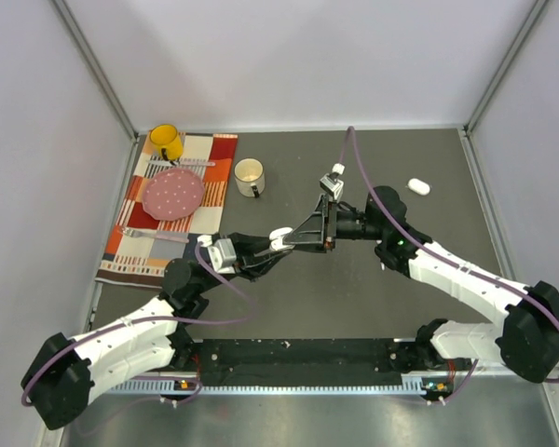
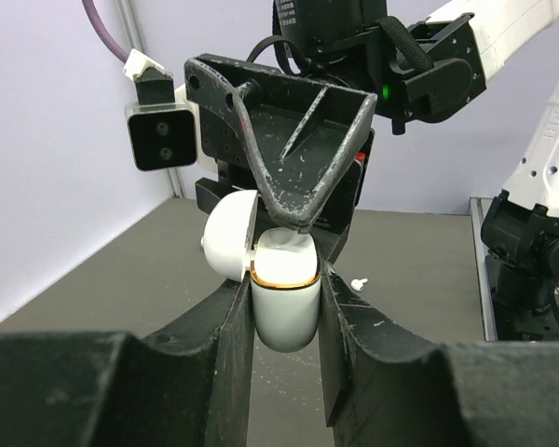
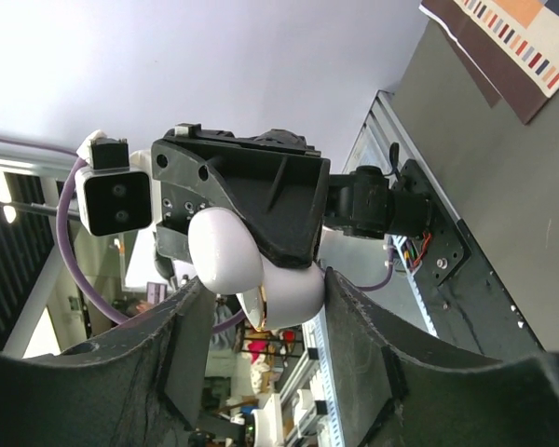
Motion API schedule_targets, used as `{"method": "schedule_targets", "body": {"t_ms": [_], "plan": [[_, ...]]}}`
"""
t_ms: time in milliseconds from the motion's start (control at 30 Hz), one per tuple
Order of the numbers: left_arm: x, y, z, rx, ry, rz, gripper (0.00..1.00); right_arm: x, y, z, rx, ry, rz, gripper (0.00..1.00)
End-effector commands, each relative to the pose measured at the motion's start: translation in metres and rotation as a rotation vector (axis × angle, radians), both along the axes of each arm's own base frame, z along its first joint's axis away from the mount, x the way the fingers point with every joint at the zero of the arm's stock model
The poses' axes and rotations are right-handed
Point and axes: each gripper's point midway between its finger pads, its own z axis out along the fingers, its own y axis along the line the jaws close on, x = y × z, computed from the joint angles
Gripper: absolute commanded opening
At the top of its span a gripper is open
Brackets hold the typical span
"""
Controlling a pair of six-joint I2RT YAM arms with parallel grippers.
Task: Insert the wireless bluetooth earbuds into the charging case
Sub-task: Pass from the left arm to the right
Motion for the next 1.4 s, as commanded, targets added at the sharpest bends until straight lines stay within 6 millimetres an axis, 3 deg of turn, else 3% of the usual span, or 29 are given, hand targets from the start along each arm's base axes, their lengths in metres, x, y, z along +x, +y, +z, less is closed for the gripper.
{"method": "schedule_targets", "body": {"t_ms": [0, 167, 267, 400, 533, 900, 1367], "plan": [[-0.004, 0.005, 0.041, -0.095, -0.103, 0.012, 0.00, -0.005, 0.003, 0.012, 0.039, -0.036, 0.013, 0.47], [-0.003, 0.005, 0.041, -0.096, -0.102, 0.015, 0.00, -0.004, 0.003, 0.012, 0.042, -0.031, 0.005, 0.36], [-0.004, 0.005, 0.041, -0.097, -0.105, 0.010, 0.00, -0.004, 0.003, 0.014, 0.056, -0.029, 0.004, 0.21], [-0.003, 0.004, 0.039, -0.091, -0.092, 0.005, 0.00, -0.005, 0.004, 0.016, 0.075, -0.021, 0.015, 0.08], [-0.002, 0.004, 0.039, -0.096, -0.077, 0.005, 0.12, -0.007, 0.004, 0.023, 0.110, -0.028, 0.031, 0.00], [0.000, 0.003, 0.036, -0.092, -0.059, 0.009, 0.24, -0.007, 0.003, 0.028, 0.141, -0.031, 0.028, 0.00], [0.000, 0.003, 0.033, -0.082, -0.053, 0.010, 0.30, -0.008, 0.002, 0.030, 0.146, -0.038, 0.020, 0.00]]}}
